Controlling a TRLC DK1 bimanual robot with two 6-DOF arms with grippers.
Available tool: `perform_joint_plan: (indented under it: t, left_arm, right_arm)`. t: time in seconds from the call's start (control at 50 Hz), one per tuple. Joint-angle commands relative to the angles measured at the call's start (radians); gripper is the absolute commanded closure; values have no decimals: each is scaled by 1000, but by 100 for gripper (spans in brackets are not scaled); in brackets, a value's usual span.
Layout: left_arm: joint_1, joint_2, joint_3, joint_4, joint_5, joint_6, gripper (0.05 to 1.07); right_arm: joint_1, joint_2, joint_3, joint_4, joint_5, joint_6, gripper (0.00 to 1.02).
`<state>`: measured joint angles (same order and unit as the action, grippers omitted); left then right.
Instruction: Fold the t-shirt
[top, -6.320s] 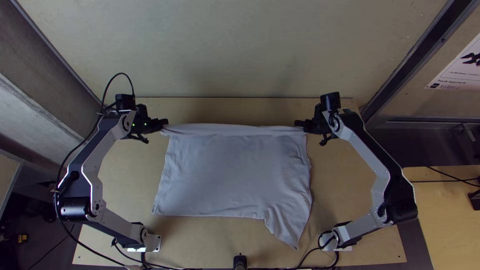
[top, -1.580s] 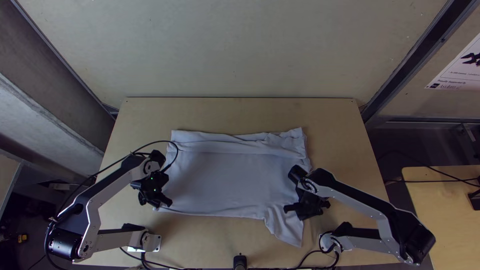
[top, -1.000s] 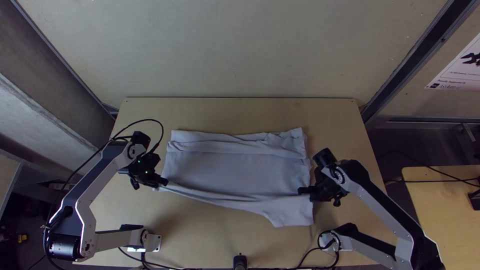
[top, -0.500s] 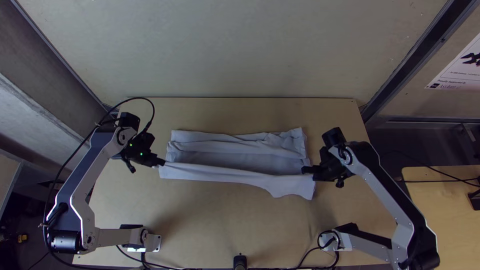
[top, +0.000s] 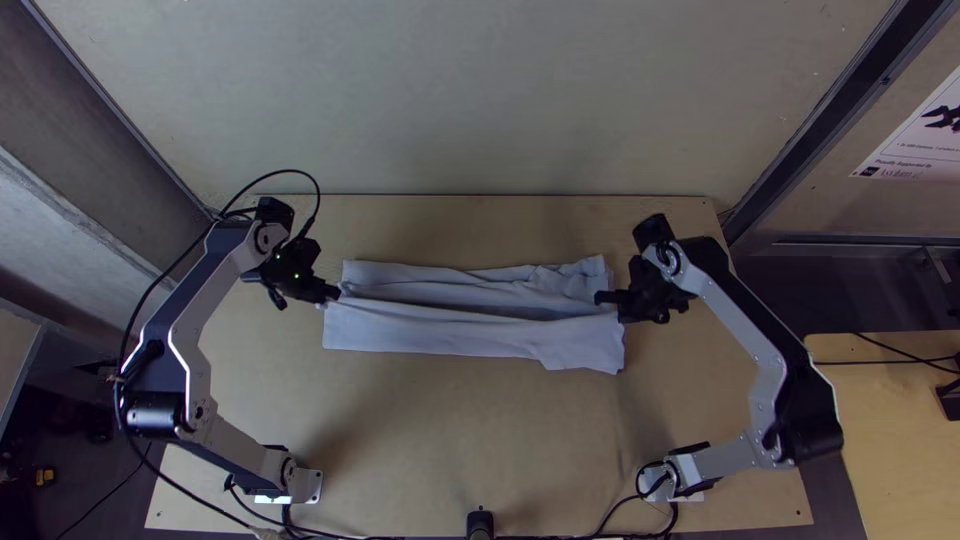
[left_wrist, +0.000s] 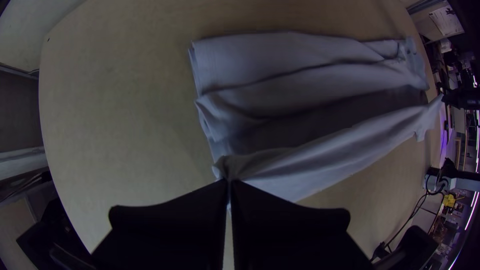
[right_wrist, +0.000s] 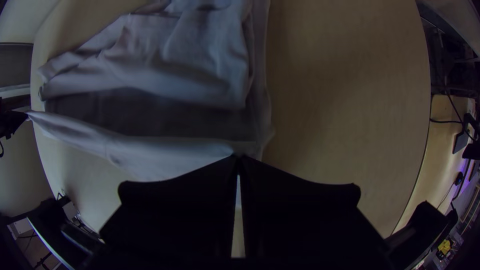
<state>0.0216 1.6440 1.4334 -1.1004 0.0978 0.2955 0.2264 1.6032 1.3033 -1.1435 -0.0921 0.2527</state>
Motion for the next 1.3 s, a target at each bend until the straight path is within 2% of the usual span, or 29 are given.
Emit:
perform_joint_plan:
  t: [0.0,0.28,0.48,0.5,0.56,0.58,0.72,0.74,0.78,0.84,0.86,0.9,1.0,1.18,1.28]
  left_arm:
    - [5,57,78,4,8,-7,104]
    - [6,226,256,4,8,-16,104]
    - [1,297,292,4,6,-33,104]
    - [1,301,292,4,8,-36,102]
    - [0,304,280,4,8,-42,82]
    - [0,306,272,4,8,-44,79]
    - [-2,304,206,63,8,-67,77]
    - [-2,306,202,70,8,-71,72]
    - [0,307,194,74,11,-79,55]
    - [-2,307,185,79,16,-96,15]
    - [0,306,185,79,16,-104,8]
    - [0,300,185,79,25,-116,9]
    - [15,264,185,79,80,-136,9]
    - [75,198,183,73,169,-164,9]
    - [120,166,170,66,249,-167,9]
  right_arm:
    - [-15,73,76,8,20,-18,99]
    - [-50,276,263,18,20,-38,100]
    - [-61,419,376,18,35,-41,99]
    - [-61,429,381,18,37,-43,99]
    - [-61,449,379,33,45,-53,99]
    - [-59,454,378,37,55,-53,99]
    - [-53,491,355,65,86,-52,99]
    - [-52,495,353,65,89,-49,99]
    - [-50,503,356,65,103,-44,99]
    - [-50,506,369,65,118,-43,90]
    - [-50,501,372,65,118,-43,84]
    - [-50,491,381,65,120,-44,68]
    - [-61,451,384,54,118,-64,21]
    - [-82,319,350,67,121,-70,7]
    - [-101,230,349,102,161,-64,6]
